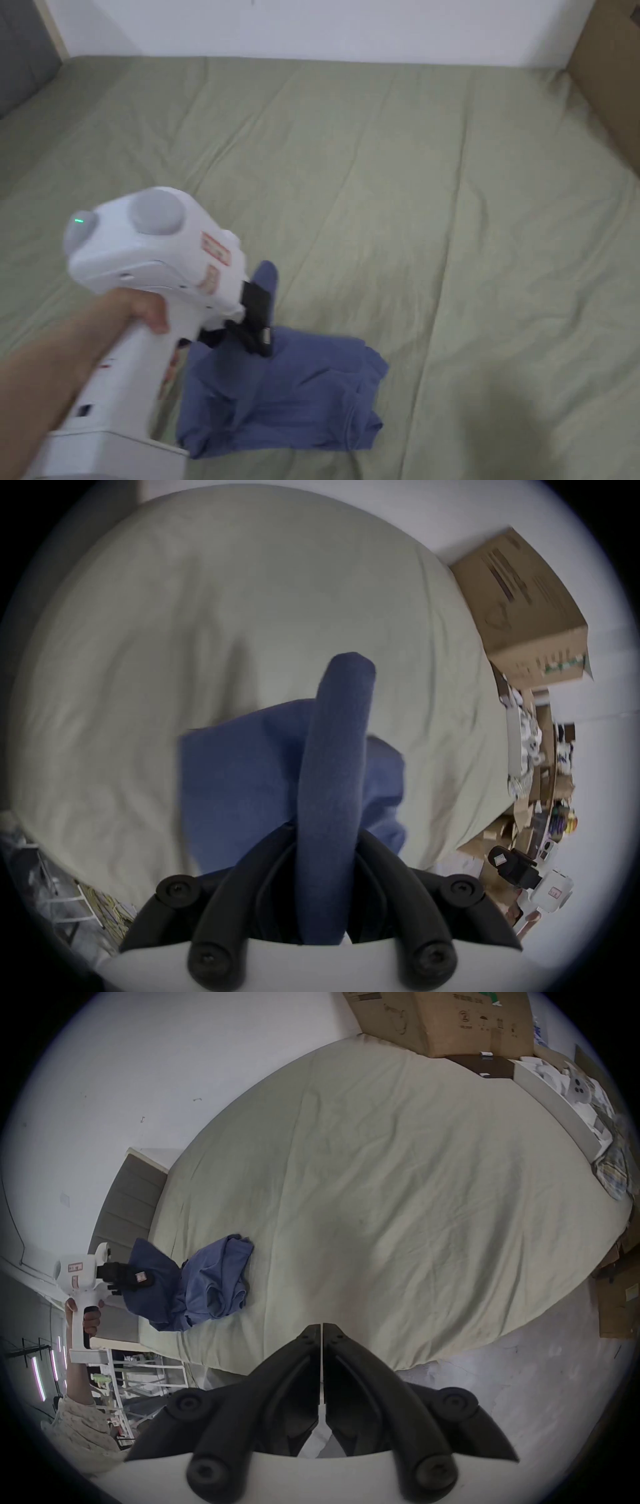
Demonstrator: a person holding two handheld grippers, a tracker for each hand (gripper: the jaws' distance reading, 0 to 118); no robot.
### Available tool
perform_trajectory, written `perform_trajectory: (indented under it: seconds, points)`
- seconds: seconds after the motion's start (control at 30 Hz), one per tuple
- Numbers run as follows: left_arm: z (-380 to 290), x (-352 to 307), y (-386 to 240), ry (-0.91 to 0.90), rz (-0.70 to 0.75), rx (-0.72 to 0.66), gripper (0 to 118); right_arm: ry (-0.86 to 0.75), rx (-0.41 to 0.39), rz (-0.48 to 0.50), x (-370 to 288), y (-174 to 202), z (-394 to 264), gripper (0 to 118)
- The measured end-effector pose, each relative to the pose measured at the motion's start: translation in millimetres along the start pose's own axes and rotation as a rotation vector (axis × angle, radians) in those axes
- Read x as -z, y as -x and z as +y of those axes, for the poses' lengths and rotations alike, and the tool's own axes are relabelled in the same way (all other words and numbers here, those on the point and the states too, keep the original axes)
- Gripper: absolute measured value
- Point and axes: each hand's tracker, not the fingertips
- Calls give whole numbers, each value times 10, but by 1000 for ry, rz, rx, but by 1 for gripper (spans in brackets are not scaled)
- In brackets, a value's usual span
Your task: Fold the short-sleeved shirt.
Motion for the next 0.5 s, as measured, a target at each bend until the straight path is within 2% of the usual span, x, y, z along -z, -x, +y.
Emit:
perform_trajectory:
  seconds: [0.07,0.13,0.27,0.3,0.33,0.37,0.4,0.43,0.47,0.5]
  points:
    - [45,315,-224,35,-45,16,12,-15,22,-9,-60,-108,-1,0]
    - [77,584,-409,60,-19,33,12,-27,47,-12,-105,-205,1,0]
    - [110,908,-357,87,54,36,13,-36,77,-17,-171,-358,2,0]
    - [93,887,-298,86,29,10,22,-37,78,-21,-179,-377,4,0]
    - [79,820,-226,69,-64,-28,39,-37,78,-27,-186,-399,5,0]
    - [70,748,-169,57,-184,-74,63,-37,79,-32,-186,-415,10,0]
    - [52,668,-135,57,-256,-108,99,-37,81,-35,-182,-421,15,0]
    - [12,491,-162,50,-302,-133,117,-37,81,-39,-178,-415,18,0]
    - [-8,337,-136,22,-336,-134,118,-37,80,-41,-176,-409,19,0]
    - [-26,137,-88,-63,-367,-117,113,-39,78,-39,-178,-393,19,0]
